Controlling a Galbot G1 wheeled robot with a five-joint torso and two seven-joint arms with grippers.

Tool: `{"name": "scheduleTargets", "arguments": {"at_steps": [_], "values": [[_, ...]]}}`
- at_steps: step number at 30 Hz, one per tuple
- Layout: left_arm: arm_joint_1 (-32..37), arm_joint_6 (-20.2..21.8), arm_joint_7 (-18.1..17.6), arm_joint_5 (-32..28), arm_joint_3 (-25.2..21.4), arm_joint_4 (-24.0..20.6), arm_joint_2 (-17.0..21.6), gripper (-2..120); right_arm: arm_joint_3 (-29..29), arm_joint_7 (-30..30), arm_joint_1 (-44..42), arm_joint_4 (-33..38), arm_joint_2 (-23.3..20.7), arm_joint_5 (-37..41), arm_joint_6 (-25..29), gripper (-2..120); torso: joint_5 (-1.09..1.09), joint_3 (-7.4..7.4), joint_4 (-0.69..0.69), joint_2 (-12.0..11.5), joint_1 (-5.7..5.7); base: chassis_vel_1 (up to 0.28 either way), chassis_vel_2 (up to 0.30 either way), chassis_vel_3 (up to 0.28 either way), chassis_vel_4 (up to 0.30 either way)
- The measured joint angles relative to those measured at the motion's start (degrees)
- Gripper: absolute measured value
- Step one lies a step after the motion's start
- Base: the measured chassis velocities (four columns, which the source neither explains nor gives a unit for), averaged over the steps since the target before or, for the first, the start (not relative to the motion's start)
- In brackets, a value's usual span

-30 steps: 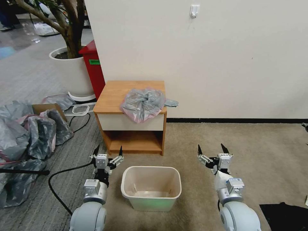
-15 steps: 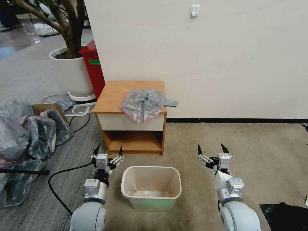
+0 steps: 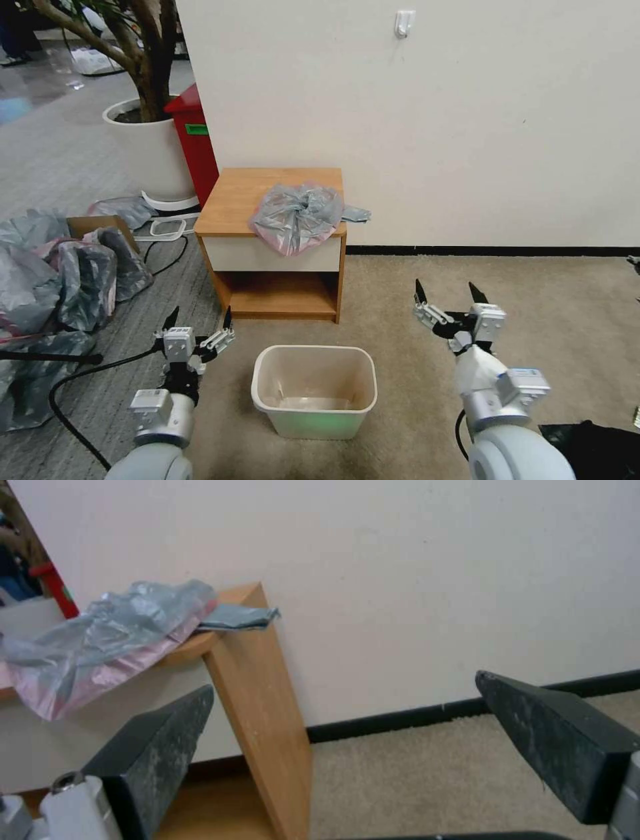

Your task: Pick up the garbage bag from the table and place it over the trash can.

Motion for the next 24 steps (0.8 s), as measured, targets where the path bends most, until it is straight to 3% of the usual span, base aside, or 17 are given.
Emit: {"name": "scheduleTargets", "arguments": {"at_steps": [8, 9, 12, 14, 15, 17, 19, 22, 24], "values": [[11.3, 4.6, -4.2, -7.1, -5.4, -12.5, 5.4, 100, 0.1, 0.1, 4.3, -4.9, -0.6, 5.2, 0.7, 100, 0.03, 0.0, 0.01, 0.0, 0.0, 0.0, 0.0, 0.0, 0.0], [11.3, 4.6, -4.2, -7.1, -5.4, -12.5, 5.4, 100, 0.1, 0.1, 4.3, -4.9, -0.6, 5.2, 0.7, 100, 0.03, 0.0, 0.01, 0.0, 0.0, 0.0, 0.0, 0.0, 0.0], [16.2, 6.7, -6.1, -10.2, -7.7, -14.7, 7.8, 100, 0.0, 0.2, 8.4, -7.3, -0.6, 16.7, -0.2, 100, 0.03, 0.0, 0.01, 0.0, 0.0, 0.0, 0.0, 0.0, 0.0], [16.5, 6.8, -6.2, -10.5, -7.9, -14.8, 8.0, 100, -0.2, 0.2, 9.9, -8.2, -0.7, 19.8, -0.8, 100, 0.03, 0.0, 0.01, 0.0, 0.0, 0.0, 0.0, 0.0, 0.0], [16.9, 7.0, -6.4, -10.8, -8.0, -14.8, 8.1, 100, -0.5, 0.4, 13.0, -10.1, -0.7, 26.0, -1.8, 100, 0.03, 0.0, 0.0, 0.0, 0.0, 0.0, 0.0, 0.0, 0.0], [16.9, 7.0, -6.4, -10.8, -8.1, -14.8, 8.2, 100, -0.7, 1.4, 18.7, -14.2, -0.5, 34.7, -2.9, 100, 0.02, 0.01, -0.01, 0.0, 0.0, 0.0, 0.0, 0.0, 0.0], [17.0, 7.0, -6.4, -10.8, -8.1, -14.8, 8.1, 100, -0.7, 2.0, 21.2, -16.1, -0.2, 37.8, -3.2, 100, 0.04, 0.01, 0.0, 0.0, 0.0, 0.0, 0.0, 0.0, 0.0], [17.6, 5.8, -6.8, -10.0, -8.7, -14.7, 6.4, 100, -0.5, 5.0, 30.4, -23.6, 0.7, 50.8, -3.7, 100, 0.04, 0.01, 0.02, 0.0, 0.0, 0.0, 0.0, 0.0, 0.0], [17.6, 5.7, -6.8, -9.9, -8.7, -14.7, 6.3, 100, -0.5, 5.7, 32.2, -25.1, 0.8, 53.7, -3.9, 100, 0.03, 0.01, 0.02, 0.0, 0.0, 0.0, 0.0, 0.0, 0.0]]}}
